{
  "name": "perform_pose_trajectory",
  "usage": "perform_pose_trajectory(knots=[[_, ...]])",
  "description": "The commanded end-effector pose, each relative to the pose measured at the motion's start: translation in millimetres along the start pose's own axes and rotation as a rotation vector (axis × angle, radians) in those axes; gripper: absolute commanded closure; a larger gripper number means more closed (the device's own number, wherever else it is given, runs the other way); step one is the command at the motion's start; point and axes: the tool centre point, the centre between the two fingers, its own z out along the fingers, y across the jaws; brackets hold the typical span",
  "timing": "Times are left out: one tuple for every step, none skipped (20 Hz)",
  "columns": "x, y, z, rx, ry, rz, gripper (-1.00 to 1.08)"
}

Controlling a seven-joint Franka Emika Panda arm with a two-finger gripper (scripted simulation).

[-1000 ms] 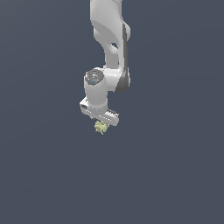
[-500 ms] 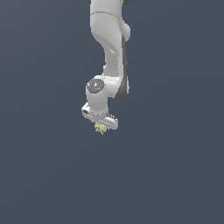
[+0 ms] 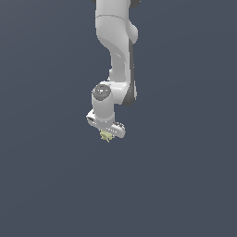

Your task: Pick up the object and move it to a goal position.

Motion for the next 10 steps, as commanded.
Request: perform_pose_trajectory(knots=[[0.5, 0.6, 0.8, 0.0, 0.0, 0.001, 1.08], [0.5, 0.6, 0.8, 0.0, 0.0, 0.001, 1.08], [0.5, 0.6, 0.8, 0.0, 0.0, 0.001, 1.08], [0.2, 0.3, 0.0, 0.0, 0.0, 0.001, 1.08], [0.4, 0.0, -0.1, 0.0, 0.001, 0.001, 1.08], [1.1, -0.4, -0.9, 0.001, 0.003, 0.002, 1.08], [2.2, -1.3, -2.2, 0.002, 0.007, 0.004, 1.08], [3.8, -2.5, -3.9, 0.003, 0.012, 0.007, 1.08], [5.8, -4.0, -6.1, 0.004, 0.018, 0.011, 1.08], [8.2, -5.8, -8.8, 0.006, 0.026, 0.015, 1.08]])
